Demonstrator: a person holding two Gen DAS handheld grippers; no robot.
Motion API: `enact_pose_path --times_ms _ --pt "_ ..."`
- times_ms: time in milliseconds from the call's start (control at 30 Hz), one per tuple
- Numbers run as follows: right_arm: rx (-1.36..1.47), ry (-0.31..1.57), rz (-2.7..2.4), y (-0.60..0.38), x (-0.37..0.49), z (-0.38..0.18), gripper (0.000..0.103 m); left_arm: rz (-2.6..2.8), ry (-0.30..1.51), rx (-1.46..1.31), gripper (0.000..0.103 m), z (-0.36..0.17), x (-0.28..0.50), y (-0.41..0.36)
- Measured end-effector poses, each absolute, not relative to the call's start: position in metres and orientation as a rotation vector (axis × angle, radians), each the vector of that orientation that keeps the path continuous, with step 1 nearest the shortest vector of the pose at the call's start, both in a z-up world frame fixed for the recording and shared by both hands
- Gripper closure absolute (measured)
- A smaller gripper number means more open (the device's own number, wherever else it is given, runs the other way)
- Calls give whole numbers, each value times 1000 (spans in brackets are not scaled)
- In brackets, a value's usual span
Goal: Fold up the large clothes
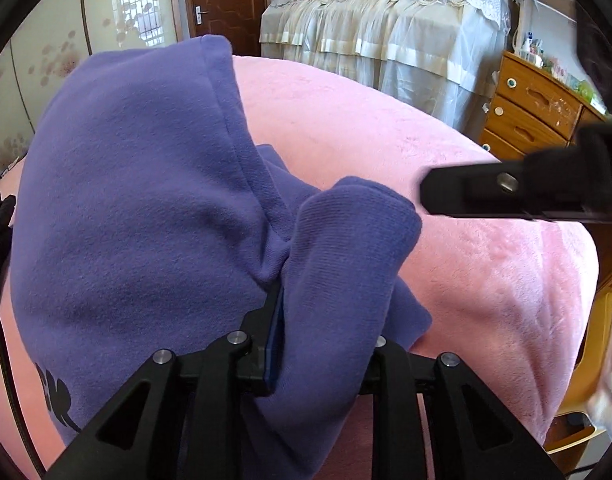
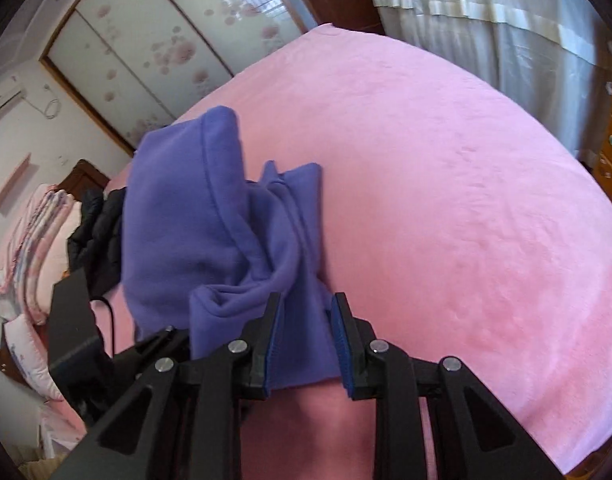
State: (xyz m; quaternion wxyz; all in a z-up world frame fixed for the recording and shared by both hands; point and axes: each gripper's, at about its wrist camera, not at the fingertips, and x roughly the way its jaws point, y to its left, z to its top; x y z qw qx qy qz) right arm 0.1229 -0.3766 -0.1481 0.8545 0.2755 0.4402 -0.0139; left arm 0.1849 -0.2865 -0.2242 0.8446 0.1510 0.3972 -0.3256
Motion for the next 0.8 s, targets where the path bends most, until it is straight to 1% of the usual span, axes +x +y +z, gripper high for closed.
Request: enact_pose_path --times_ms 33,100,167,233,300,433,567,633,733,800 --pt "597 920 13 -376 128 -147 78 -696 835 315 78 -222 183 -283" --pt "631 922 78 -376 136 -148 78 -739 838 276 65 -218 181 -275" --pt "655 923 154 -375 140 -152 79 -794 844 221 42 -212 178 -267" --pt "637 954 176 -371 148 -154 79 -804 832 217 33 -207 172 -263" --pt "599 994 175 -367 155 -159 79 -815 828 230 32 -204 164 -258" --pt "461 1078 105 -358 155 -169 79 -847 876 208 32 -199 153 -244" --pt "415 1104 95 -355 149 -177 79 -874 895 127 32 -177 141 -214" --pt "421 1095 92 -354 148 -176 79 -888 882 83 30 -161 137 -195" --pt "430 1083 92 -355 147 -172 79 -850 821 20 24 -140 142 -153" --pt "412 1075 89 -353 148 -171 79 -774 778 -5 23 -131 157 -125"
